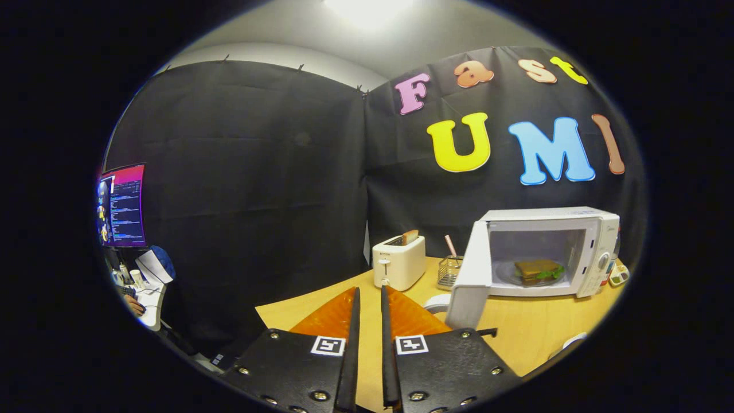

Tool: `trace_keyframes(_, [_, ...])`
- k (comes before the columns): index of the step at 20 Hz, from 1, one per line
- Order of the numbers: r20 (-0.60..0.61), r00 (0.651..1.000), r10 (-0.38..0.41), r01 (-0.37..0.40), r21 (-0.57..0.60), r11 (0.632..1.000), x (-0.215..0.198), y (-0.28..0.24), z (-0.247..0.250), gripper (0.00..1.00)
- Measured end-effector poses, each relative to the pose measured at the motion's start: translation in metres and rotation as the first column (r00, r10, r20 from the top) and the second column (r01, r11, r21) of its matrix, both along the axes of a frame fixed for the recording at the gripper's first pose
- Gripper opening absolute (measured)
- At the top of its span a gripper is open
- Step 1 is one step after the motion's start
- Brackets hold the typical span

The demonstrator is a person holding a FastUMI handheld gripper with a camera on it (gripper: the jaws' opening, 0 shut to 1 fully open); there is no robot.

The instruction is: Open the microwave, put the food inside, and close the microwave door.

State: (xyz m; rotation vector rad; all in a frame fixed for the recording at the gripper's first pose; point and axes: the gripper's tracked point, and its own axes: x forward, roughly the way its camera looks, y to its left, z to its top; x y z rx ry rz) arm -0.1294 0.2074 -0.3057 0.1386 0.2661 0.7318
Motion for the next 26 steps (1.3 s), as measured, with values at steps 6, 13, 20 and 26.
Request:
trace_keyframes(6, [0.000, 0.997, -0.076, 0.076, -0.059, 0.995, 0.021, 0.006, -0.037, 0.08])
trace_keyframes(13, [0.043, 0.991, -0.126, 0.131, -0.124, 0.984, 0.032, -0.034, -0.048, 0.01])
trace_keyframes(20, [0.052, 0.972, -0.229, 0.234, -0.162, 0.959, 0.052, -0.106, -0.053, 0.01])
trace_keyframes(26, [0.065, 0.922, -0.381, 0.387, -0.186, 0.903, 0.099, -0.187, -0.055, 0.01])
